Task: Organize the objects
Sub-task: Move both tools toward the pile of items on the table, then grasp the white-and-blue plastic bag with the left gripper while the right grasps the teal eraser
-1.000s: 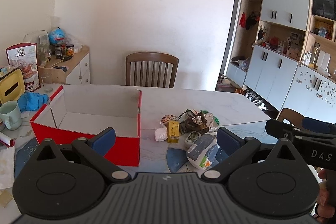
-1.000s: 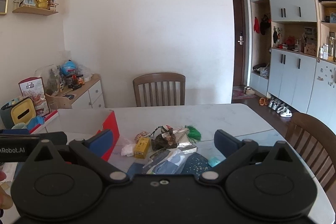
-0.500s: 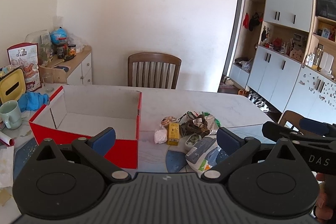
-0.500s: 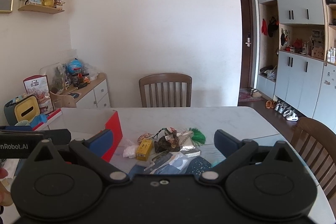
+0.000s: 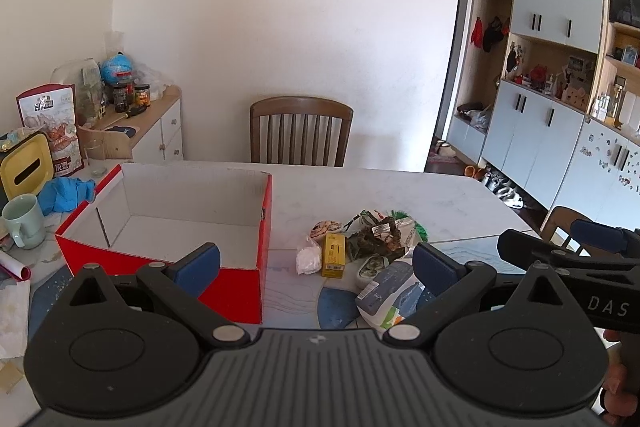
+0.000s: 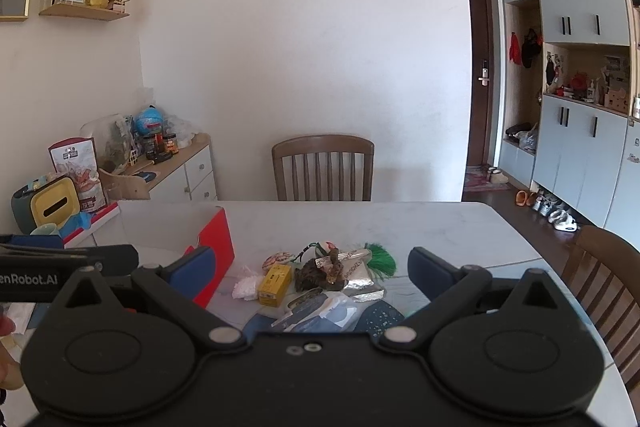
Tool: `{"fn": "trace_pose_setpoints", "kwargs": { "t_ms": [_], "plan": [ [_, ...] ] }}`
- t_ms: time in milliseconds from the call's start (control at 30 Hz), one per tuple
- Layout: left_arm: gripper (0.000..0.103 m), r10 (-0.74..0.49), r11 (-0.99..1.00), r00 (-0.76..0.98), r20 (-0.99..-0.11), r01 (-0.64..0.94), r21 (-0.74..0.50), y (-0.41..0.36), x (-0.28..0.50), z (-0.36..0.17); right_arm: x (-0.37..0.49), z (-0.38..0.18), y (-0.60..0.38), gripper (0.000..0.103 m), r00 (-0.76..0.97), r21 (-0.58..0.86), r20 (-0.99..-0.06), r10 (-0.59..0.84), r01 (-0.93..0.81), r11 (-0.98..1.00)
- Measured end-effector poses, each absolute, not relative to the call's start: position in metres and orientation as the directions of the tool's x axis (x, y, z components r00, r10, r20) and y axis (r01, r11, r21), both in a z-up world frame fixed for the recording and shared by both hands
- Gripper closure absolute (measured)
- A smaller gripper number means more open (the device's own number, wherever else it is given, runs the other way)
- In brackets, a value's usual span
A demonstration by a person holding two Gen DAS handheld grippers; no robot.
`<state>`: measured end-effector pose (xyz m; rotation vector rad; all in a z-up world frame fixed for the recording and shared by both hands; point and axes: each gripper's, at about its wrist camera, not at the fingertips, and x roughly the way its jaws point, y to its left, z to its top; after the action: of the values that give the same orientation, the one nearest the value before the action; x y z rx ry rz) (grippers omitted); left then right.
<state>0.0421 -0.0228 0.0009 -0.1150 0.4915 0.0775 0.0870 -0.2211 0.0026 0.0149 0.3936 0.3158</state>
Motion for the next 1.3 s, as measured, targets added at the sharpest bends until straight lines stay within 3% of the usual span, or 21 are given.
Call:
{"fn": "trace_pose_setpoints", "kwargs": {
  "t_ms": [467,967,1233,1300],
  "plan": [
    [0.000,0.010,0.995,0.860,-0.510,-0.061,-0.084,-0.052,0.078,-0.018,0.116,-0.008,-0.254,0.001,0.862,0.072,-0.417,0.287,-0.284,0.956],
    [0.000,-0.021,0.999,0.772,-0.635,0.043,0.019,-0.105,0.159,-0.084,0.206,-0.082,-0.305,0.004,0.777,-0.014,-0.588,0.225,-0.288,0.958],
    [0.001,0.001,0.995,0.705,-0.709,0.068,0.069,-0.119,0.196,-0.125,0.249,-0.131,-0.302,0.009,0.704,-0.057,-0.669,0.237,-0.367,0.928],
    [0.001,0.006,0.994,0.696,-0.718,0.075,0.082,-0.122,0.203,-0.132,0.258,-0.139,-0.302,0.016,0.685,-0.057,-0.685,0.247,-0.388,0.920]
  ]
}}
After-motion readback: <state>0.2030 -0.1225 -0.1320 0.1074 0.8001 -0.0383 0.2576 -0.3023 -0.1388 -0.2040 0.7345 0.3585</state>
